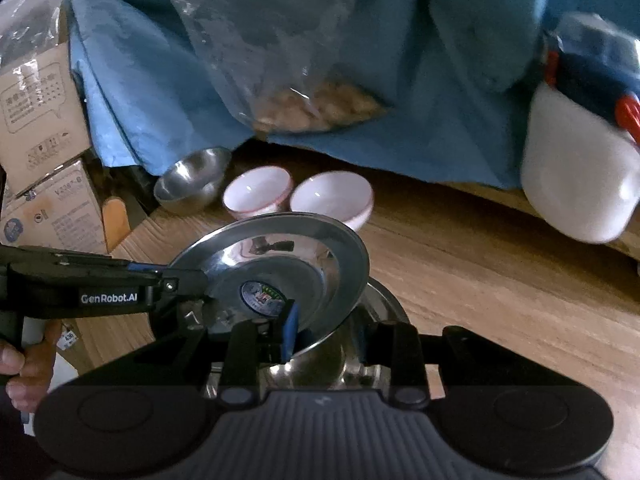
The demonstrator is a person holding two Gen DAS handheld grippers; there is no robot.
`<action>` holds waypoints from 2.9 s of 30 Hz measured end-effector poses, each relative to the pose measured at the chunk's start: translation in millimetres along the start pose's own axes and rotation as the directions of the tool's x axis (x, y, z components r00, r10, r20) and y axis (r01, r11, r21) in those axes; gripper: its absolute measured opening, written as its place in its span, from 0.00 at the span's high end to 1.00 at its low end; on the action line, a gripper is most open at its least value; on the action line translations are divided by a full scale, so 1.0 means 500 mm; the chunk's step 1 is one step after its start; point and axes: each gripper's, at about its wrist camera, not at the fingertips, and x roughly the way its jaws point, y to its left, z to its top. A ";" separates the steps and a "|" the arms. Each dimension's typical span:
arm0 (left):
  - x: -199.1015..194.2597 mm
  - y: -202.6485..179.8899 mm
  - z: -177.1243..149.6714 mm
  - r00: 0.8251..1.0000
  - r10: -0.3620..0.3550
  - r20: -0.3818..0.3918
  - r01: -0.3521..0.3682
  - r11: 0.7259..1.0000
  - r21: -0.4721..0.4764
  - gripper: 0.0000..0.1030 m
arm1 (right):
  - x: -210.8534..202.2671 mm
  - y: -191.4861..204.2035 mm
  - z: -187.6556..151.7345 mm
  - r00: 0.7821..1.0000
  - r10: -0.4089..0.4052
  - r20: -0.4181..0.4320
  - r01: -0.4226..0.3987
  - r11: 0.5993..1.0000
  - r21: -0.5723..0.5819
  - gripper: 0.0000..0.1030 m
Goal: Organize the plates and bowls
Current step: 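Lower the small plate onto the stacked large plates and open both tools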
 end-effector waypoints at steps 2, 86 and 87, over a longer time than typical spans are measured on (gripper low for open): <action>0.007 -0.005 -0.004 1.000 -0.002 -0.009 0.002 1.000 0.004 0.74 | 0.000 -0.008 -0.004 1.000 0.004 -0.012 -0.003 1.000 0.012 0.69; 0.035 -0.050 -0.041 0.993 0.015 -0.114 0.006 0.984 0.179 0.46 | 0.011 -0.001 -0.019 0.984 -0.061 -0.165 0.048 0.995 -0.083 0.44; 0.032 -0.049 -0.041 0.994 0.018 -0.105 0.000 0.984 0.178 0.38 | 0.010 0.000 -0.018 0.985 -0.062 -0.163 0.048 0.995 -0.085 0.42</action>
